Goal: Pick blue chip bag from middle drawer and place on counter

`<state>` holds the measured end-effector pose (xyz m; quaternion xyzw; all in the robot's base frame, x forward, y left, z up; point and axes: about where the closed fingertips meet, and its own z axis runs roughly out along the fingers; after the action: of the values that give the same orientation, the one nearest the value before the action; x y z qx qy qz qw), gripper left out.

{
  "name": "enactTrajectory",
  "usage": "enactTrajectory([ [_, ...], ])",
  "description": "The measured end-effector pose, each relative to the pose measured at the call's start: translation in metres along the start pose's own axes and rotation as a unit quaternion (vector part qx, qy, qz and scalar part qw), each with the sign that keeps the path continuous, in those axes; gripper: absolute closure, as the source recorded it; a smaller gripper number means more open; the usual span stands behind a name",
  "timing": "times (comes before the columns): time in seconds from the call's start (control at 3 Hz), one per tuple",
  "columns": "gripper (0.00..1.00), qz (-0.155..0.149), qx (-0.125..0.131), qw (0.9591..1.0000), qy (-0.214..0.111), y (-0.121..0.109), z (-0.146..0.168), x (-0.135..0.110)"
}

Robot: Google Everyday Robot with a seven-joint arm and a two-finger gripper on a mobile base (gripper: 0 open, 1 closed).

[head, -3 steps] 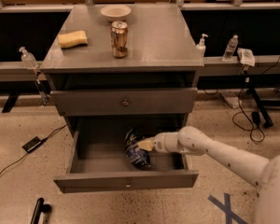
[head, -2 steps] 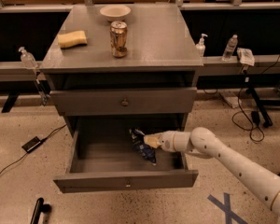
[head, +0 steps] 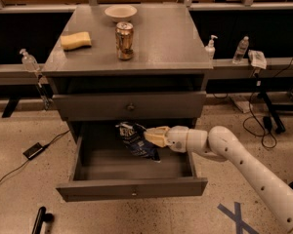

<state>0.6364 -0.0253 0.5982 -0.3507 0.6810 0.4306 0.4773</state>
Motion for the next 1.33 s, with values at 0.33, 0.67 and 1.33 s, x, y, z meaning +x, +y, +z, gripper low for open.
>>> enactTrajectory([
  [0.33,1.0,-0.056,0.019,0.9982,0.012,0.027,-0.031,-0.027],
  [0.67,1.0,-0.103,0.093,0.9898,0.032,0.049,-0.09,-0.076],
  [1.33,1.0,-0.145,0.139,0.9797,0.001,0.039,-0.186,-0.179],
])
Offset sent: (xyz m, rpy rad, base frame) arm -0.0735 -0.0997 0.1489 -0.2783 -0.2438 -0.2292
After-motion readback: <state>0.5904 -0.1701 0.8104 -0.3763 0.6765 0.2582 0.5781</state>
